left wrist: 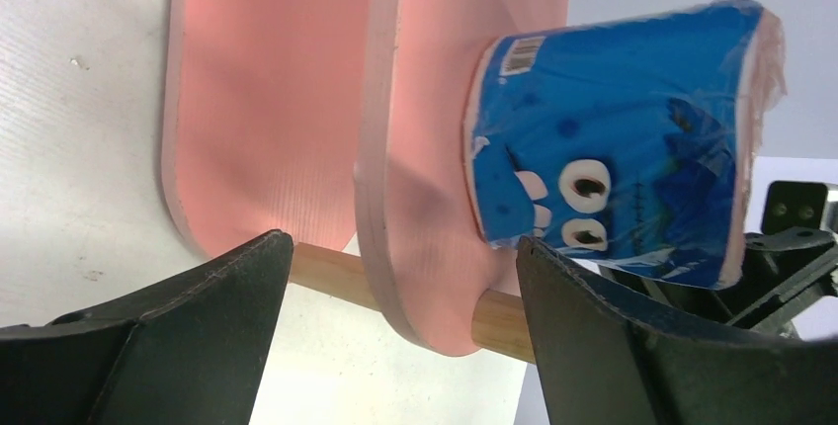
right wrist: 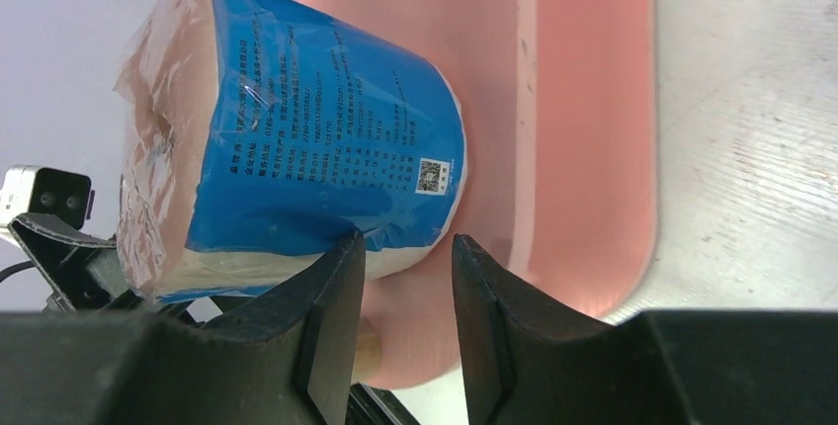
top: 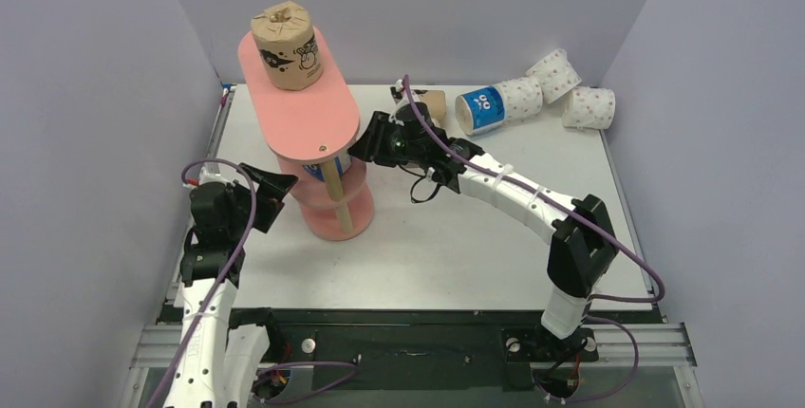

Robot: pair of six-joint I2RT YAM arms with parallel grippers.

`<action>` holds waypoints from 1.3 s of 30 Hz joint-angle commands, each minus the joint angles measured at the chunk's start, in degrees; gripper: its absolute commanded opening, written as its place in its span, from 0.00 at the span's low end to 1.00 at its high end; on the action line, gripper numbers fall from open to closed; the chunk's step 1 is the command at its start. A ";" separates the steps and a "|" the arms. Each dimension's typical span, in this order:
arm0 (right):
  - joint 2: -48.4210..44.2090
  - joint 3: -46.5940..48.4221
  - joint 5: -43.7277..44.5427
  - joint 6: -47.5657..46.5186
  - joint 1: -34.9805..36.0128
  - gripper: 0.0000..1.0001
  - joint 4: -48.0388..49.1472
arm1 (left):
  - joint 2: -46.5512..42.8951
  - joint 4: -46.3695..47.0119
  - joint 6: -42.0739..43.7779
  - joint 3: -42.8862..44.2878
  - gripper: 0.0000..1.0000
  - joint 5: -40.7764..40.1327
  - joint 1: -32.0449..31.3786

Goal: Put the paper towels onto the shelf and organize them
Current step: Place the paper towel on the shelf, then adjust the paper towel on the shelf.

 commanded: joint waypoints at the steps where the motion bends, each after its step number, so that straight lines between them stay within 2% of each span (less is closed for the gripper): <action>1: 2.01 4.82 -2.59 1.10 0.73 0.34 2.86 | 0.73 3.70 -0.93 4.97 0.81 -0.09 0.03; 7: -1.24 1.85 -2.91 0.94 -0.58 0.34 5.15 | 1.48 2.97 -0.29 8.32 0.80 -0.81 0.97; 11: -4.90 -3.16 -2.60 1.01 -1.69 0.34 9.13 | 2.32 3.91 -0.02 9.58 0.74 -1.01 1.36; 13: -5.53 -4.69 -3.68 1.22 -1.93 0.34 11.29 | 2.53 7.07 -1.05 8.80 0.66 0.70 1.38; 18: -5.22 -6.29 -6.15 2.05 -1.88 0.29 14.57 | 3.22 16.98 -4.88 3.70 0.39 6.18 1.34; 21: -4.44 -6.05 -7.60 2.47 -1.89 0.26 15.19 | 3.39 23.42 -6.92 1.33 0.27 8.47 1.26; 27: -2.31 -5.48 -9.98 3.77 -1.54 0.20 16.87 | 4.58 27.28 -7.95 -0.41 0.07 10.50 1.10; 32: -1.14 -5.27 -10.57 4.10 -1.21 0.15 17.11 | 5.35 30.18 -8.74 -1.37 0.00 11.27 -0.25; 39: -0.07 -5.62 -10.81 4.48 -1.00 0.12 17.71 | 6.78 30.48 -8.05 -1.73 0.00 11.08 -2.80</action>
